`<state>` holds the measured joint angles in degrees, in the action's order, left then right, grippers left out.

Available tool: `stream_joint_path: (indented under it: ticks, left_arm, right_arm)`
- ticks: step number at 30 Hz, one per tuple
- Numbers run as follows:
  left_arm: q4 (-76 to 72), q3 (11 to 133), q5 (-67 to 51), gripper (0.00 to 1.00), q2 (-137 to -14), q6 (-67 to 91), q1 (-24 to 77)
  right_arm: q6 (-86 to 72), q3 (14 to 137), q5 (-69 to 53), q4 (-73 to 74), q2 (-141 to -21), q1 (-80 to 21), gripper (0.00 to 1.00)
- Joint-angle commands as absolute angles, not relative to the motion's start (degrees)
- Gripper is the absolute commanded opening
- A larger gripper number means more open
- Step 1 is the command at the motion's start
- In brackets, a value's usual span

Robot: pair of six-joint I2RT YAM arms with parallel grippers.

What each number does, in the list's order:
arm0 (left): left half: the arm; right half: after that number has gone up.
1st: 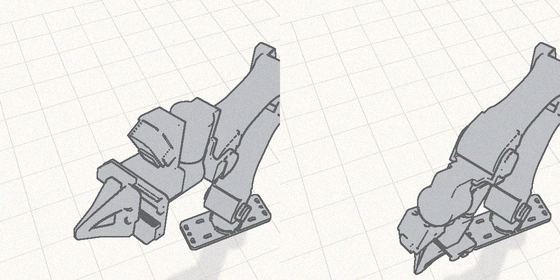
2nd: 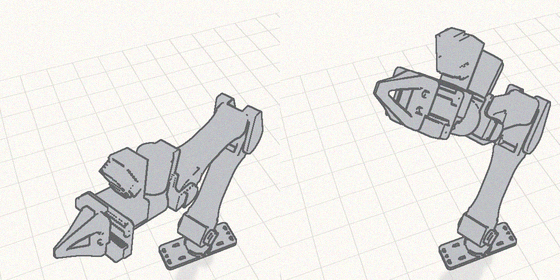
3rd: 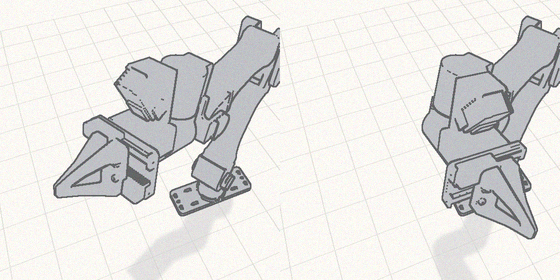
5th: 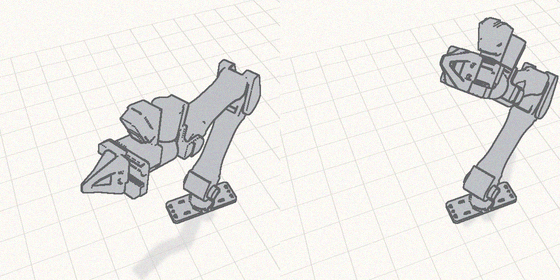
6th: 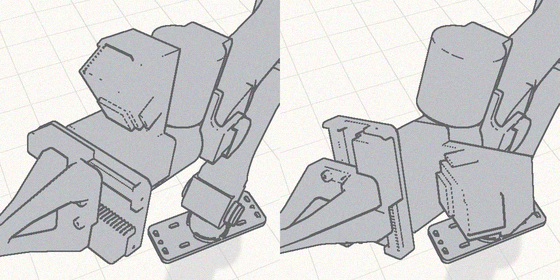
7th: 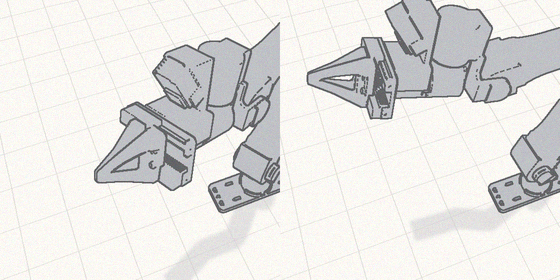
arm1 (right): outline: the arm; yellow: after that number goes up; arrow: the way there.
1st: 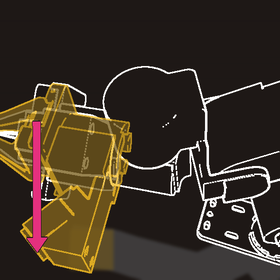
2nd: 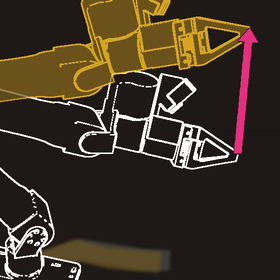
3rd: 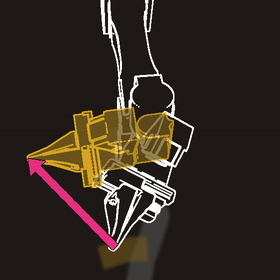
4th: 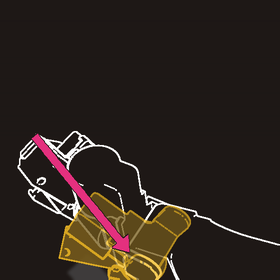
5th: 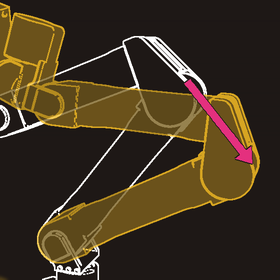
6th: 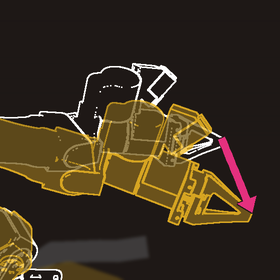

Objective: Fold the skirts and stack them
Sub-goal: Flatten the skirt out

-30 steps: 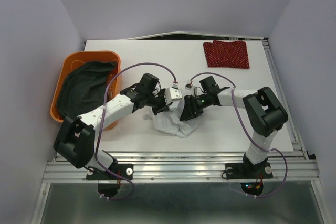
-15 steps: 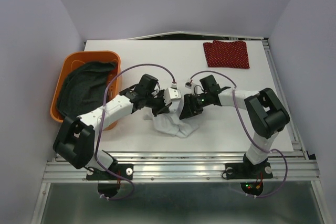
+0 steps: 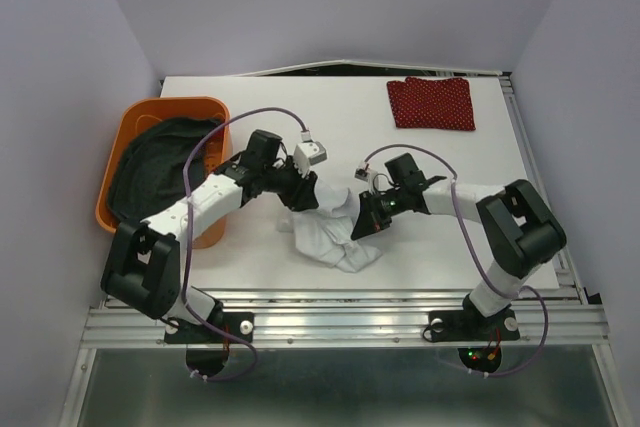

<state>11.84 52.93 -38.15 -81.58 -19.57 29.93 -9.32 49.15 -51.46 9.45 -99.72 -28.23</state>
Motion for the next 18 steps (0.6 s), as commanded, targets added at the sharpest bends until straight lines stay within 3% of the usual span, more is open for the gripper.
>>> stream_joint_path:
  ticks: [1, 9, 18]
  left_arm:
    - [9.14, 62.47, -42.36, 0.49, -81.38, -11.43, 24.88]
    - [19.76, 87.49, -41.39, 0.51, -102.02, -23.52, 28.03]
    - [27.24, 100.71, -39.03, 0.5, -120.05, -25.22, 31.9]
  right_arm:
    - [-6.94, 47.2, -51.51, 7.65, -91.42, -28.74, 0.01]
    - [-2.73, 45.88, -50.54, 11.33, -84.29, -28.74, 0.01]
    - [1.99, 44.48, -49.13, 17.13, -80.69, -29.79, 0.01]
